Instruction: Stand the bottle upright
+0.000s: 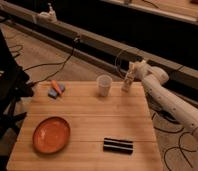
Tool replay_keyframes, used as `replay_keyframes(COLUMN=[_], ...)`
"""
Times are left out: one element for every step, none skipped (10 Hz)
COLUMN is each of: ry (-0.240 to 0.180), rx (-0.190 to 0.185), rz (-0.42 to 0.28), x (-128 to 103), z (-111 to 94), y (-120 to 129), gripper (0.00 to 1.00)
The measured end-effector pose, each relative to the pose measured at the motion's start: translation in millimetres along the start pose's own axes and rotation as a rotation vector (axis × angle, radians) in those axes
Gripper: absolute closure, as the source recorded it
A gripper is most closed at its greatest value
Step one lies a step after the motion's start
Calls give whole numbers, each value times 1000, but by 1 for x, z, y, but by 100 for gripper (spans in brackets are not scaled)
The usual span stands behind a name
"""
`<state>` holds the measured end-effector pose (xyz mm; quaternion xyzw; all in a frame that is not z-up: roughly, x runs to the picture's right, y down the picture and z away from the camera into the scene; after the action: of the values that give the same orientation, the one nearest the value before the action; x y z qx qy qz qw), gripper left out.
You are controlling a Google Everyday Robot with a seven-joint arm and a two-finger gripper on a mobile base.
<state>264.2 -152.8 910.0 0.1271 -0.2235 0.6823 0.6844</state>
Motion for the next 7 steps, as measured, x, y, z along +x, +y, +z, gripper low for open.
replay_keyframes(ry=[7,11,12,12,11,11,8], rx=[-2,-4,-5,-7,-7,-6,0], rz=[-15,-29,-37,-45,-53,-58,-59], x=[1,1,0,-1,-3,-5,-8], z=[-2,-5,-7,-9,-10,-11,-11], y=[3,6,8,10,12,12,10], gripper=[42,29,23,20,20,20,20])
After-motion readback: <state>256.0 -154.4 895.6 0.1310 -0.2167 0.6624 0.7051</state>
